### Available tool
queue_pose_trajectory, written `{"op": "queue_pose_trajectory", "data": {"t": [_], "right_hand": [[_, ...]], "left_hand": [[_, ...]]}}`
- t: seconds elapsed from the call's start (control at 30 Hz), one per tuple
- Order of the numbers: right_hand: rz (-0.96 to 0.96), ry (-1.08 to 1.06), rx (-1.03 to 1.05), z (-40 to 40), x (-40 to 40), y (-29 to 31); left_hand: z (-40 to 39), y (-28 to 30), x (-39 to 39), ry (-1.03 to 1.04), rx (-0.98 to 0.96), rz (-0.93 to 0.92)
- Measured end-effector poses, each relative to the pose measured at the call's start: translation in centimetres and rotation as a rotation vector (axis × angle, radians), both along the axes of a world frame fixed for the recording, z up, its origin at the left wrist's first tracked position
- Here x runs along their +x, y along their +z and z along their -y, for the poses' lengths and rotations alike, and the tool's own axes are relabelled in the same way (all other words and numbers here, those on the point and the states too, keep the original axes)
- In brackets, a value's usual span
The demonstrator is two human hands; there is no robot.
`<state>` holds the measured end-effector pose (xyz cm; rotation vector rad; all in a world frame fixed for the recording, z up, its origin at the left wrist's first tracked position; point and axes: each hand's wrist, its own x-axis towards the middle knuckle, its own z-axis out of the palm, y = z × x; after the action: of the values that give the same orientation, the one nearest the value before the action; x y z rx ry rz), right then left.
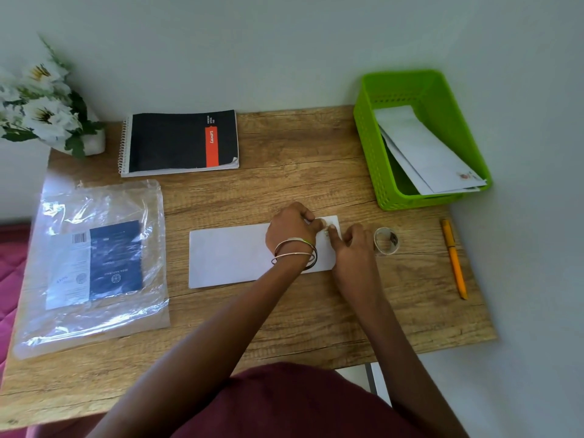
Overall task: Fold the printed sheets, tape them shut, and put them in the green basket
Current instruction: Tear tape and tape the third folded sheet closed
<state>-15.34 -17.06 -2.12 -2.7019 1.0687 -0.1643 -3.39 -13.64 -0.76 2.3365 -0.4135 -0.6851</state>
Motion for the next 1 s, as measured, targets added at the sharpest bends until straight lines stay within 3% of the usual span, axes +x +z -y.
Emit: {"op": "queue_pose_trajectory", "data": {"t": [0.13, 0.33, 0.63, 0.83, 1.0], "right_hand": [[-0.06, 0.0, 0.117, -0.8, -0.8, 0.9], [0.025, -0.009, 0.038, 0.3, 0.1, 1.5], [-0.145, 0.16, -0.066, 0.2, 0.0, 0.0], [-0.075, 0.228, -0.056, 0.3, -1.0, -0.1], [0.007, 0.178, 0.102, 0.1, -1.2, 0.2]], "left_hand": [[0.0, 0.1, 0.0, 0.003, 0.008, 0.006], [-0.1, 0.1, 0.3, -0.02, -0.01, -0.021], [-1.1, -0.5, 0.9, -0.055, -0.065, 0.004], [-1.0, -0.4, 0.6, -0.017, -0.094, 0.025], [-0.9, -0.4, 0.7, -0.006, -0.096, 0.014]]}}
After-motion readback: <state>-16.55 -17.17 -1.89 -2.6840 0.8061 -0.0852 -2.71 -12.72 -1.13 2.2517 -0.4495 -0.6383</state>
